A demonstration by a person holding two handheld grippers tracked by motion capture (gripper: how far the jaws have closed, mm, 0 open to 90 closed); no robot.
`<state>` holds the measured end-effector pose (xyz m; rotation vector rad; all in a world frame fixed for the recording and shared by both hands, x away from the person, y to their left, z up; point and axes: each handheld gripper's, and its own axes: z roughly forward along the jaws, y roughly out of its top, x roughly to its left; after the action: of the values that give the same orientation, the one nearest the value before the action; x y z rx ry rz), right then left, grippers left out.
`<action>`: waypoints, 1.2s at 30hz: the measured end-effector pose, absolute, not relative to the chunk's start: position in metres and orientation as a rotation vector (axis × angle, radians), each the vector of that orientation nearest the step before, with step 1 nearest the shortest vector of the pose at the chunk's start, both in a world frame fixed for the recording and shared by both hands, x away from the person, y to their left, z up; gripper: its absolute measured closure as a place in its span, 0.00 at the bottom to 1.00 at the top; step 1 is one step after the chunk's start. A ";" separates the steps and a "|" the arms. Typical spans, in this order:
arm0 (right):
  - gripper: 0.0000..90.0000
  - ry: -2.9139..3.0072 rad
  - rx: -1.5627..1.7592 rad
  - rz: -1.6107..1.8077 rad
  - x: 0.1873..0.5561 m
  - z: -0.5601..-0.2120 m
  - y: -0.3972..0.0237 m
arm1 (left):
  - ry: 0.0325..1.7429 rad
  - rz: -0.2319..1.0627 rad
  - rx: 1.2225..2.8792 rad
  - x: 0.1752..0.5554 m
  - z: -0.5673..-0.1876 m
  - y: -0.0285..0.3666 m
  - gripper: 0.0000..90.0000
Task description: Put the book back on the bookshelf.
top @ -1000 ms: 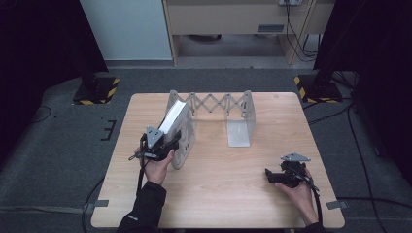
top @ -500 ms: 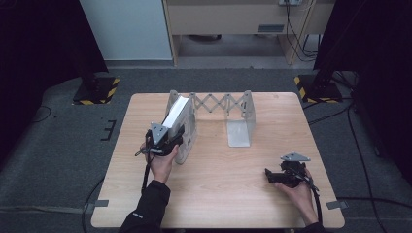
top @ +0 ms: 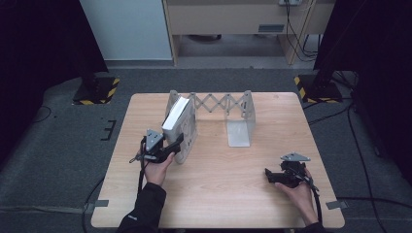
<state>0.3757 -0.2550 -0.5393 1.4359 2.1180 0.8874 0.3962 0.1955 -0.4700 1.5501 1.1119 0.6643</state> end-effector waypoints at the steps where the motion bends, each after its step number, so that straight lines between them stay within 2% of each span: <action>1: 0.04 2.118 1.436 0.887 0.376 -0.539 -0.255 | 1.107 0.661 1.547 0.395 -0.472 0.196 0.44; 10: 0.04 2.118 1.436 0.887 0.376 -0.539 -0.255 | 1.110 0.643 1.636 0.391 -0.483 0.195 0.51; 15: 0.04 2.118 1.435 0.887 0.376 -0.539 -0.255 | 1.108 0.657 1.586 0.389 -0.488 0.195 0.52; 23: 0.04 2.118 1.436 0.887 0.376 -0.539 -0.255 | 1.129 0.715 1.598 0.389 -0.486 0.192 0.57; 36: 0.04 2.116 1.435 0.888 0.376 -0.539 -0.255 | 1.182 0.782 1.604 0.393 -0.481 0.189 0.58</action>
<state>0.3760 -0.2548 -0.5394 1.4348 2.1158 0.8884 0.3930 0.1889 -0.4805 1.6044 1.1824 0.7816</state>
